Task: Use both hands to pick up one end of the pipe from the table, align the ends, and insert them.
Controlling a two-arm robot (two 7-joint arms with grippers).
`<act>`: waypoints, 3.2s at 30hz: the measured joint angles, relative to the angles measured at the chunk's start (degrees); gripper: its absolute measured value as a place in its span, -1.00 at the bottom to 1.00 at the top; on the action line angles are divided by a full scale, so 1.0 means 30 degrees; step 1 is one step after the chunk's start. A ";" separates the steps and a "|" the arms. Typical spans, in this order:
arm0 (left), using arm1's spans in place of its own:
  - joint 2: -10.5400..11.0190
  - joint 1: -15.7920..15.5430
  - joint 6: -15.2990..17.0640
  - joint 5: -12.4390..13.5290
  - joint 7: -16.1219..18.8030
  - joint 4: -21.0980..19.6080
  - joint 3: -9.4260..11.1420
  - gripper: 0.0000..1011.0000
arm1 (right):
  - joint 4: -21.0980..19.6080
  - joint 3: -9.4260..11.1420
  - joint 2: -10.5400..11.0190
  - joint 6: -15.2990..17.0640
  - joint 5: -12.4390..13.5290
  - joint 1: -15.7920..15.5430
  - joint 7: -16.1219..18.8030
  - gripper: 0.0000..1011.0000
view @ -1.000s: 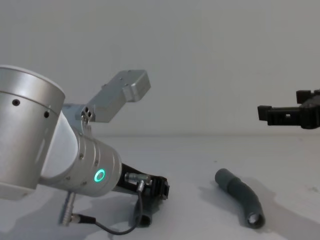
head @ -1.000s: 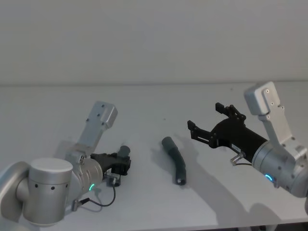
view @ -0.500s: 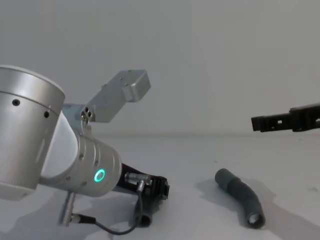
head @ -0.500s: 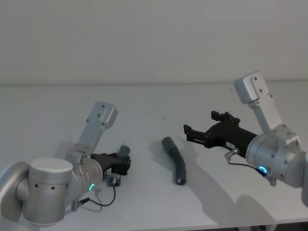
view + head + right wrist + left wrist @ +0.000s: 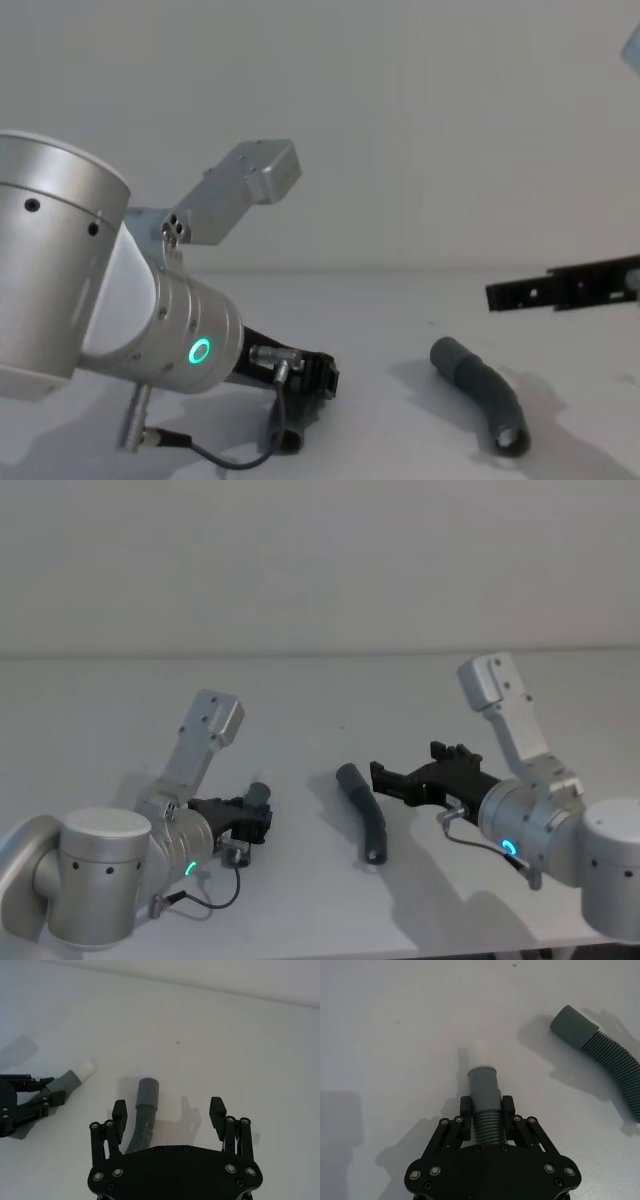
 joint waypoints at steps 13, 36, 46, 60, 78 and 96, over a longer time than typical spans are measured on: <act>0.0001 -0.0001 0.0000 0.0000 0.0000 -0.0001 0.0000 -0.35 | 0.0598 -0.0920 -0.0595 0.0391 -0.0788 -0.0079 -0.0669 0.98; 0.0001 -0.0001 0.0001 0.0000 0.0001 -0.0001 0.0000 -0.35 | 0.1565 -0.1796 -0.0073 0.1239 -0.1207 0.1012 0.0803 0.98; 0.0001 0.0000 0.0002 0.0000 0.0001 -0.0001 0.0000 -0.35 | 0.2760 -0.1903 -0.0453 0.1271 -0.1603 0.1536 0.0647 0.98; 0.0001 -0.0001 0.0001 -0.0004 0.0000 -0.0001 0.0000 -0.35 | 0.3993 -0.2077 -0.0996 0.1047 -0.2054 0.2158 0.0456 0.98; 0.0001 -0.0001 0.0001 0.0000 -0.0001 -0.0001 -0.0001 -0.35 | 0.4213 -0.2239 -0.1020 0.1257 -0.2315 0.2159 0.0693 0.57; 0.0001 0.0000 0.0002 -0.0001 0.0000 -0.0001 0.0000 -0.35 | 0.4252 -0.2274 -0.0998 0.1330 -0.2384 0.2132 0.0753 -0.53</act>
